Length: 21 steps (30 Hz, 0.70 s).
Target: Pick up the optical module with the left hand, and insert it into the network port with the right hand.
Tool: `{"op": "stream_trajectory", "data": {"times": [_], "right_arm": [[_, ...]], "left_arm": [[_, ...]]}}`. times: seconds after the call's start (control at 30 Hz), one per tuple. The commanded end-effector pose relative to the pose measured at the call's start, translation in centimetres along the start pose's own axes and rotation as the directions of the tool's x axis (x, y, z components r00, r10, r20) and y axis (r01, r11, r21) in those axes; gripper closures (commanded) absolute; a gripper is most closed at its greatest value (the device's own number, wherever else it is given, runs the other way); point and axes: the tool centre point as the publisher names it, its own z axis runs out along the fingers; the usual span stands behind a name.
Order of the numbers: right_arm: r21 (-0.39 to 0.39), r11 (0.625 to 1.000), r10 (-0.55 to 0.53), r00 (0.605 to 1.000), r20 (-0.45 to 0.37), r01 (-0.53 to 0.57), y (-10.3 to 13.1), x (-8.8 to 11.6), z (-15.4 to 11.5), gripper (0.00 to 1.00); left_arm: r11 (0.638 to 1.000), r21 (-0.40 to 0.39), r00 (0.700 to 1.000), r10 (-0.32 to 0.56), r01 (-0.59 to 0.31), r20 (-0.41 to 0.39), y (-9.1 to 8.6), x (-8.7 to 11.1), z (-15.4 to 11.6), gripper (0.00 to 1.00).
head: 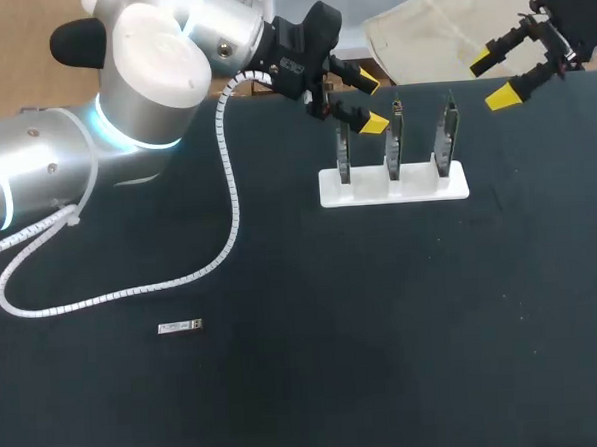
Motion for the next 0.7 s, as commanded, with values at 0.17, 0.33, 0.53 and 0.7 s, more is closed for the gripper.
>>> {"op": "stream_trajectory", "data": {"times": [0.17, 0.33, 0.53, 0.7], "right_arm": [[-0.001, 1.000, 0.000, 1.000, 0.000, 0.000, -0.1, 0.0, 0.0, 0.00], [-0.001, 1.000, 0.000, 1.000, 0.000, 0.000, -0.1, 0.0, 0.0, 0.00], [-0.001, 1.000, 0.000, 1.000, 0.000, 0.000, -0.1, 0.0, 0.0, 0.00], [-0.001, 1.000, 0.000, 1.000, 0.000, 0.000, -0.1, 0.0, 0.0, 0.00]], "left_arm": [[1.000, 0.000, 1.000, 0.012, -0.012, 0.020, 0.1, -0.3, -0.1, 0.00], [1.000, -0.023, 0.999, 0.015, -0.015, 0.036, 0.4, -0.9, -0.6, 0.00], [0.997, -0.052, 0.997, 0.058, -0.055, 0.056, 0.7, -2.4, -2.0, 0.00], [0.989, -0.108, 0.992, 0.106, -0.099, 0.064, 0.8, -3.8, -4.5, 0.00]]}}
